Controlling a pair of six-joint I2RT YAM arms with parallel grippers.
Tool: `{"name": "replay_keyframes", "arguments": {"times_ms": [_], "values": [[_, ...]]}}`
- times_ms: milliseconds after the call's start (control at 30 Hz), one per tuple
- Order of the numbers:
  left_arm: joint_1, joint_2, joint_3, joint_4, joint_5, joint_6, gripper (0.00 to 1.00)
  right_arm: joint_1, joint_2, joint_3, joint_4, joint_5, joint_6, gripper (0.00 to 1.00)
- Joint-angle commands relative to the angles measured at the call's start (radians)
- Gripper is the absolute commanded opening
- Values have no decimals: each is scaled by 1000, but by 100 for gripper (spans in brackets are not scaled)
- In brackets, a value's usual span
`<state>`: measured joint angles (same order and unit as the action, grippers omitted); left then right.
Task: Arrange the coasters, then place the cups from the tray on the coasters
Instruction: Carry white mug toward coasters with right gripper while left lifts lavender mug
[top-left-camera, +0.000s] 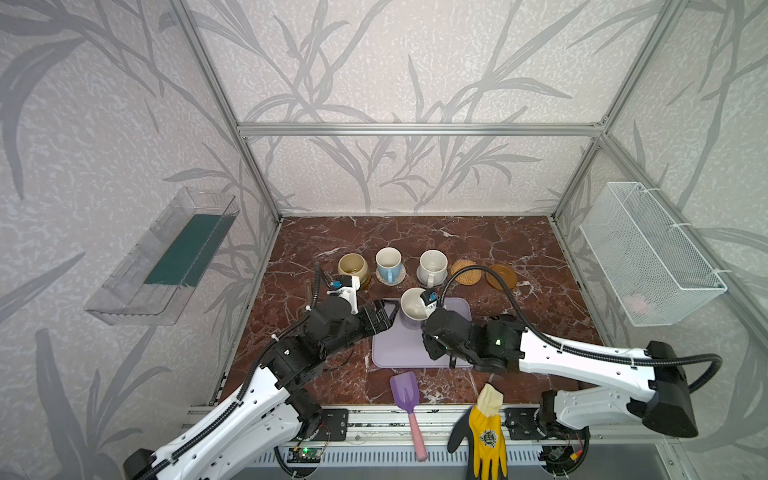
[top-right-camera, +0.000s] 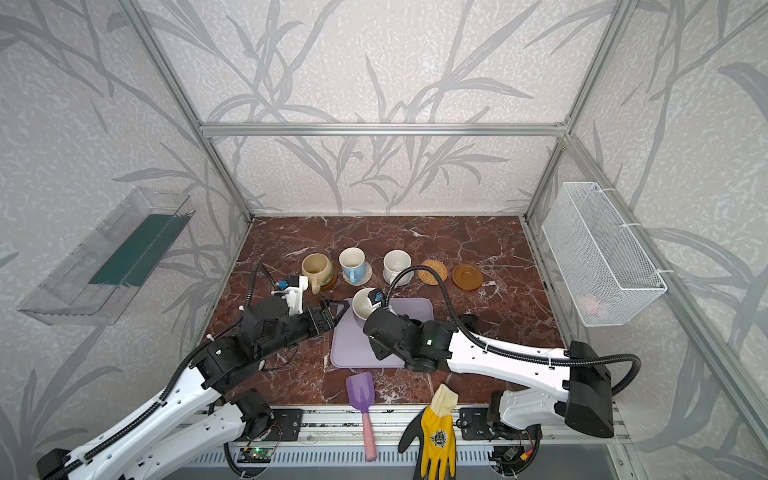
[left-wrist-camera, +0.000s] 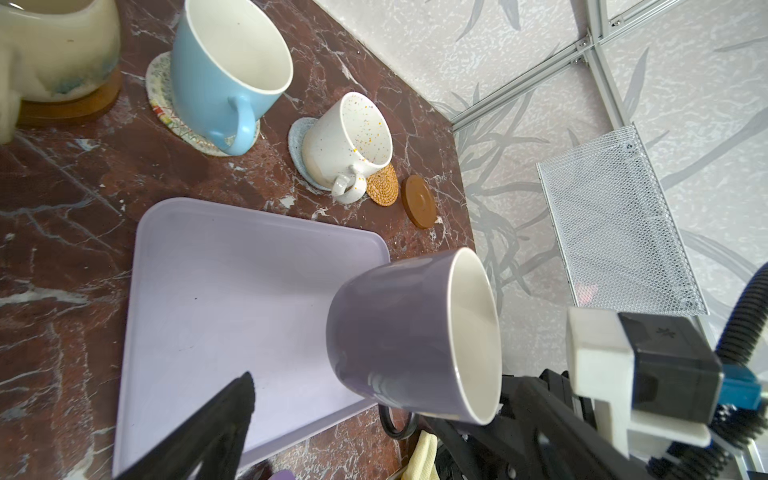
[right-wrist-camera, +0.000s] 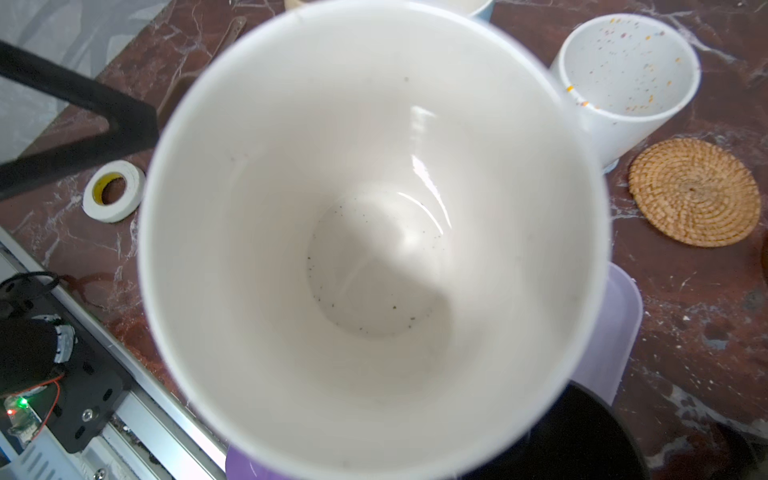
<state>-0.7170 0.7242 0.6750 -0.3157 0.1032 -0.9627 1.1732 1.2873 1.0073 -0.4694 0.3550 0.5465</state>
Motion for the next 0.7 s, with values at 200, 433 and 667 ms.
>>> {"name": "replay_keyframes", "arguments": {"times_ms": [200,433,667], "values": [[4,106,80,126,59,9,99,-140,-143,30,-12,-33,-58,4],[-7,209,141,157,62,29,99,-303,-174,30,-28,-111,-90,3],[-24,334,216,175,76,55,99,-415,-157,21,-22,-153,-105,2]]}}
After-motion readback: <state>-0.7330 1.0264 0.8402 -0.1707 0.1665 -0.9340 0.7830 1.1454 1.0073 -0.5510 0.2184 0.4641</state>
